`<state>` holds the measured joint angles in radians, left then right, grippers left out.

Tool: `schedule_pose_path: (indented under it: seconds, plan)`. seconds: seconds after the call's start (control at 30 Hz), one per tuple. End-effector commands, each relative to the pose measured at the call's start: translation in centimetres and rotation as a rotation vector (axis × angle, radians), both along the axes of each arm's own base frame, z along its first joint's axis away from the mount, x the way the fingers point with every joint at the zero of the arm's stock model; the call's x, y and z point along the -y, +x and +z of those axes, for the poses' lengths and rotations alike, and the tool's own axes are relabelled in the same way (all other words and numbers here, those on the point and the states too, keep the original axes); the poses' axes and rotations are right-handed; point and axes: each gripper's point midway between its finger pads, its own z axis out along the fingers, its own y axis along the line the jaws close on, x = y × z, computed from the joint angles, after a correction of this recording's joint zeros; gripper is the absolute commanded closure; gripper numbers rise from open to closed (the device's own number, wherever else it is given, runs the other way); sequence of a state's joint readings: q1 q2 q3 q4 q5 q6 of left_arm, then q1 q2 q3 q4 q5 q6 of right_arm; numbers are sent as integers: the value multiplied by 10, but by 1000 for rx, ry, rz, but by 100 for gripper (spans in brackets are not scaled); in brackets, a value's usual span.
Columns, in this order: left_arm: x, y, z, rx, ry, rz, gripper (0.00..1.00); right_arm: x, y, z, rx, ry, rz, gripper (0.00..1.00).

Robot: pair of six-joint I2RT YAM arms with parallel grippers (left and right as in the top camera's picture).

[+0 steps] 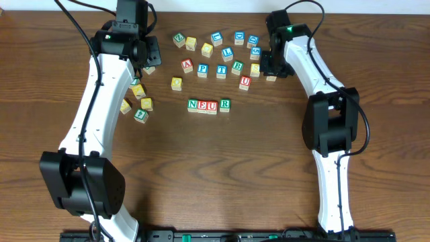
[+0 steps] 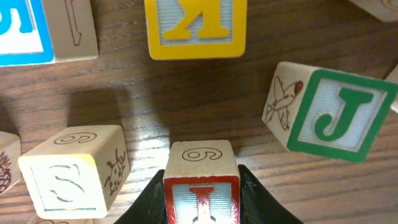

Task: Spell out NEURIPS
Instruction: 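Carry red I block and lower it right of green R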

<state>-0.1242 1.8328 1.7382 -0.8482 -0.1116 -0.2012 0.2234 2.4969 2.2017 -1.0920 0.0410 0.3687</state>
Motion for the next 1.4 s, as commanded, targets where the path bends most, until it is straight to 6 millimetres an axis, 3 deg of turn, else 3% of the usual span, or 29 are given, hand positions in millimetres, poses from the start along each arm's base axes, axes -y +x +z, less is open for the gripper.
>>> schedule_pose_path:
  seconds: [0.0,0.2,0.3,0.5,0.73,0.93,1.37]
  plan:
    - [-6,3,6,15,19,0,58,1,-3,8,-1,-5,24,76]
    - [-6,3,6,15,19,0,58,0,-4,41,41,13,30,76]
    - [-6,3,6,16,19,0,58,-8,-9,68,65,56,66,76]
    - [-6,3,6,16,19,0,58,-25,-32,87,24,96,114,76]
    - [-6,3,6,16,19,0,58,-58,-67,80,-78,86,213,75]
    - [-6,3,6,16,19,0,57,-80,-78,76,-74,14,278,72]
    - [-6,3,6,16,19,0,57,-109,-99,30,-106,10,272,72]
